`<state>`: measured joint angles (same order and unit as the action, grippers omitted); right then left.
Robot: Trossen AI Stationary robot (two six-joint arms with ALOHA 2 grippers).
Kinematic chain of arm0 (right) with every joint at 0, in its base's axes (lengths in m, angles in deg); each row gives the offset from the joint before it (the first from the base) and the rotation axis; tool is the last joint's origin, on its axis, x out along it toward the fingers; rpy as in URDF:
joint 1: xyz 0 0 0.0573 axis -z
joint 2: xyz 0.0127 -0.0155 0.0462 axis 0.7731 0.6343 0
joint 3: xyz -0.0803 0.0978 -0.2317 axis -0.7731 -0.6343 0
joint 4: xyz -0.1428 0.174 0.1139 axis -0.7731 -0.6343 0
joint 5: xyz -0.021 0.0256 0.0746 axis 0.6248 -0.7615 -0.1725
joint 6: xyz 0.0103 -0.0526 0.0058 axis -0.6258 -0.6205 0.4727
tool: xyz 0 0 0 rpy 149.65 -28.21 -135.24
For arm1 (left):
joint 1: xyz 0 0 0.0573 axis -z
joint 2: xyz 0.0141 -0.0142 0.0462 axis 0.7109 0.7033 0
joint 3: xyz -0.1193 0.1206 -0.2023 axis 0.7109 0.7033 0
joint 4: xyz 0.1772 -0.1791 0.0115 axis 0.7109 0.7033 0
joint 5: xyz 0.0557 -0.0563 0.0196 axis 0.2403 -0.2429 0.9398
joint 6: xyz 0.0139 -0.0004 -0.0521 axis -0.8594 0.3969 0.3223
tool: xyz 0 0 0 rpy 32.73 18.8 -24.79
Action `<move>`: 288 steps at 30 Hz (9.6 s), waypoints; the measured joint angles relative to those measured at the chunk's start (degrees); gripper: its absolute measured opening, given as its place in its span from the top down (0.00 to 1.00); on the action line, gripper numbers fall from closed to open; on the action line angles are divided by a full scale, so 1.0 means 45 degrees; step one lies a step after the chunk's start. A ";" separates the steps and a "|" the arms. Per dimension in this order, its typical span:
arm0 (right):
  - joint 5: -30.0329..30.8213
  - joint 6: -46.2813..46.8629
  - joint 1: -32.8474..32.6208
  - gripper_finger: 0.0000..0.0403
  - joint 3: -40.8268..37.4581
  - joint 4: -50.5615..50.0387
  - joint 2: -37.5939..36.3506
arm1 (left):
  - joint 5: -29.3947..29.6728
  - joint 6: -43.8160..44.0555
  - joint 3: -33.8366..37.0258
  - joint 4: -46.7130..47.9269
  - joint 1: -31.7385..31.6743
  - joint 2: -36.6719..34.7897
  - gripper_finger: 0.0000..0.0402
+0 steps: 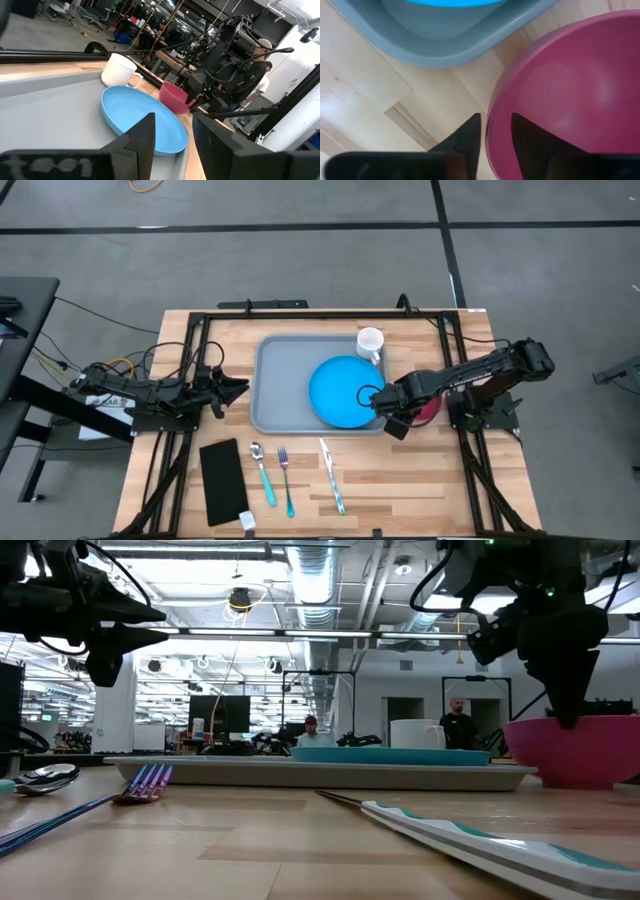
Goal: Set up tray
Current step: Put the red bowl on top of the blue plate, then put the black napkin on the gray serving tray to the left side of the blue plate
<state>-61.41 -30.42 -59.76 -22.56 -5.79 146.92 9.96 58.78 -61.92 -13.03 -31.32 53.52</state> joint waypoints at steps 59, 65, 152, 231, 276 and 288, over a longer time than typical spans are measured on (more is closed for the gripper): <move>-0.0219 -0.6321 0.1488 1.00 0.9885 -0.1663 0.5892 | 0.0636 -0.0068 -0.0005 -0.0012 0.0002 0.0005 0.70; -0.0035 -0.6225 0.1572 1.00 0.9839 -0.1657 0.6086 | 0.0631 -0.0072 -0.0005 -0.0015 -0.0003 0.0010 0.70; 0.3611 -0.3138 -0.2365 0.61 -0.5175 1.8661 -0.9804 | -0.7716 0.0534 -0.9476 1.4060 0.0720 1.1719 0.70; 0.6418 -0.3653 -0.5302 0.69 -0.6203 1.8640 -1.1948 | -0.2211 0.2441 -0.8805 1.4597 0.3304 1.4256 1.00; 0.7851 -0.3002 -0.5299 0.69 -0.6198 1.8695 -1.1948 | -0.2486 -0.7690 -1.2006 0.7776 -0.5479 1.9414 1.00; 0.8045 -0.3002 -0.5299 0.69 -0.6193 1.8690 -1.1944 | -0.2843 -0.7652 -1.4304 0.8173 -0.7445 2.2060 1.00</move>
<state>-25.20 -43.93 -83.60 -50.43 78.32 93.17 -2.83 24.34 -126.29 23.75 -64.82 152.79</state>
